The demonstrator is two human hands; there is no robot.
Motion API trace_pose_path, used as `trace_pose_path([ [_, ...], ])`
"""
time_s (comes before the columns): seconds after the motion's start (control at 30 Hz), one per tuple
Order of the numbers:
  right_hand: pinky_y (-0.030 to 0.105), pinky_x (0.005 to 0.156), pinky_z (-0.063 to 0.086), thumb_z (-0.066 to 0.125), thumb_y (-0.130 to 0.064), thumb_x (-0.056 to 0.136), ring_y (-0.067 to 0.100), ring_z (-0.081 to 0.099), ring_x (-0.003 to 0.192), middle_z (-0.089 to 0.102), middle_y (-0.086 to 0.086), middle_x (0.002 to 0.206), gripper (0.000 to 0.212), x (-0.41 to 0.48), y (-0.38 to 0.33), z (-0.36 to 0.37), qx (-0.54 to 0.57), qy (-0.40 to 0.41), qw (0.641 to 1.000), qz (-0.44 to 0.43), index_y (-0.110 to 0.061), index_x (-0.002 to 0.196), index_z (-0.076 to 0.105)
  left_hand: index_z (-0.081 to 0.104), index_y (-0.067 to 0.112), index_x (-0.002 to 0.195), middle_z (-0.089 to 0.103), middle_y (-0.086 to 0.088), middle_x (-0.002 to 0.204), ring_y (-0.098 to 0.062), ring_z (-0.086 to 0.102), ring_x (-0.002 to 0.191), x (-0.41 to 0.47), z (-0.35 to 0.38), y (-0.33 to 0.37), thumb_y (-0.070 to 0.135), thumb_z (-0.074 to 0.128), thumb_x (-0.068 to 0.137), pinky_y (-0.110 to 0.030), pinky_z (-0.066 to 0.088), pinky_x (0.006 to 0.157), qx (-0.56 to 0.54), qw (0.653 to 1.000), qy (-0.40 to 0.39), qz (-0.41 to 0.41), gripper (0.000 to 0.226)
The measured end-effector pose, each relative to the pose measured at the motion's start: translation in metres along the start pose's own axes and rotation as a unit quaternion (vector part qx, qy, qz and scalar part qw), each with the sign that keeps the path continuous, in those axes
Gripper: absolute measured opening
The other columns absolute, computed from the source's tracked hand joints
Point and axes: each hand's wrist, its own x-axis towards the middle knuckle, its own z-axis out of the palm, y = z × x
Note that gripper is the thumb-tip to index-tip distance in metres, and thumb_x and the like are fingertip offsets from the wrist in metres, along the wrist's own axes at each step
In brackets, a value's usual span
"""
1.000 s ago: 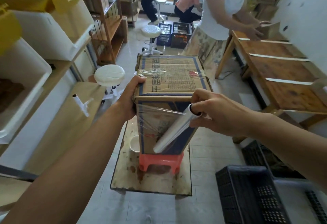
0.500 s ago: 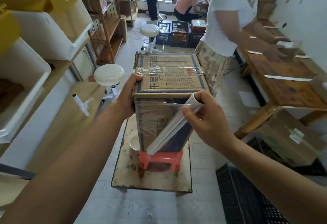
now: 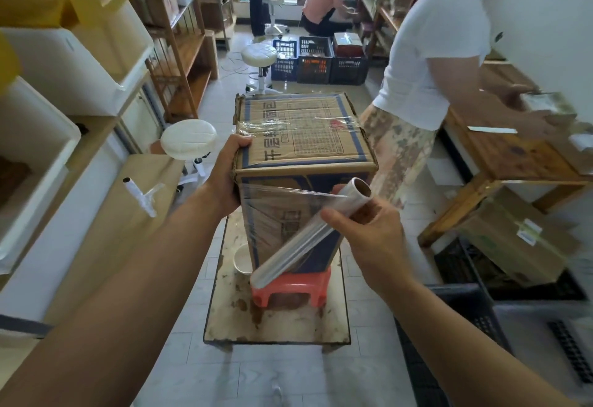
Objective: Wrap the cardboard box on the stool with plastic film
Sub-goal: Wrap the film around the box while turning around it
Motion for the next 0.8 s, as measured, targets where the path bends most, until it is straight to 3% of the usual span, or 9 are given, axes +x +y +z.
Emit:
trace_pose_path([
  [0.07, 0.032, 0.078, 0.060, 0.070, -0.012, 0.090, 0.033, 0.068, 0.094, 0.064, 0.025, 0.101, 0.020, -0.002, 0.008, 0.006, -0.031, 0.000, 1.000, -0.005, -0.006, 0.108, 0.060, 0.070, 0.013, 0.108, 0.078, -0.006, 0.098, -0.020, 0.074, 0.084, 0.000, 0.000, 0.000, 0.034, 0.041, 0.098, -0.034, 0.057, 0.082, 0.004, 1.000, 0.005, -0.002, 0.036],
  [0.17, 0.041, 0.089, 0.059, 0.064, -0.031, 0.094, 0.036, 0.063, 0.108, 0.055, 0.024, 0.119, 0.038, 0.000, 0.019, 0.011, -0.004, -0.041, 0.999, 0.032, -0.018, 0.125, 0.046, 0.071, 0.013, 0.107, 0.078, -0.007, 0.099, -0.021, 0.074, 0.085, -0.001, 0.000, 0.000, 0.034, 0.041, 0.098, -0.035, 0.055, 0.087, 0.005, 1.000, 0.011, -0.002, 0.037],
  [0.23, 0.040, 0.089, 0.059, 0.075, -0.026, 0.086, 0.030, 0.063, 0.111, 0.053, 0.020, 0.122, 0.056, 0.004, 0.023, 0.012, -0.012, -0.051, 0.998, 0.041, -0.022, 0.129, 0.039, 0.076, 0.015, 0.099, 0.078, -0.008, 0.099, -0.021, 0.074, 0.085, -0.001, 0.001, -0.001, 0.034, 0.041, 0.098, -0.037, 0.053, 0.089, 0.001, 1.000, 0.015, -0.001, 0.039],
  [0.33, 0.029, 0.086, 0.060, 0.090, -0.014, 0.069, 0.016, 0.063, 0.109, 0.055, 0.008, 0.118, 0.084, 0.006, 0.027, 0.019, -0.099, -0.031, 0.994, 0.023, -0.014, 0.132, 0.035, 0.082, 0.019, 0.083, 0.078, -0.007, 0.099, -0.022, 0.074, 0.086, -0.001, 0.001, -0.001, 0.035, 0.042, 0.098, -0.038, 0.052, 0.094, -0.005, 1.000, 0.018, 0.000, 0.045],
  [0.47, 0.026, 0.073, 0.060, 0.086, -0.006, 0.073, 0.016, 0.066, 0.095, 0.060, 0.000, 0.100, 0.060, 0.004, 0.035, 0.019, -0.129, -0.004, 0.992, 0.000, -0.011, 0.120, 0.049, 0.083, 0.020, 0.081, 0.078, -0.005, 0.096, -0.020, 0.074, 0.084, -0.002, 0.001, -0.001, 0.037, 0.043, 0.097, -0.035, 0.054, 0.088, -0.006, 1.000, 0.022, -0.006, 0.046],
  [0.6, 0.029, 0.083, 0.061, 0.084, -0.002, 0.074, 0.014, 0.067, 0.105, 0.065, 0.000, 0.111, 0.059, 0.001, 0.040, 0.011, -0.124, -0.033, 0.991, 0.043, -0.018, 0.120, 0.050, 0.083, 0.020, 0.080, 0.079, -0.004, 0.095, -0.018, 0.074, 0.082, -0.003, 0.003, 0.000, 0.038, 0.042, 0.097, -0.032, 0.058, 0.081, -0.006, 1.000, 0.022, -0.014, 0.047],
  [0.8, 0.021, 0.077, 0.057, 0.071, 0.005, 0.086, 0.008, 0.071, 0.095, 0.071, -0.001, 0.100, 0.034, 0.001, 0.032, -0.011, -0.092, -0.074, 0.993, 0.018, -0.012, 0.113, 0.061, 0.083, 0.022, 0.079, 0.079, -0.004, 0.096, -0.018, 0.075, 0.082, -0.003, 0.003, -0.002, 0.038, 0.042, 0.097, -0.032, 0.056, 0.083, -0.005, 1.000, 0.019, -0.004, 0.047],
])
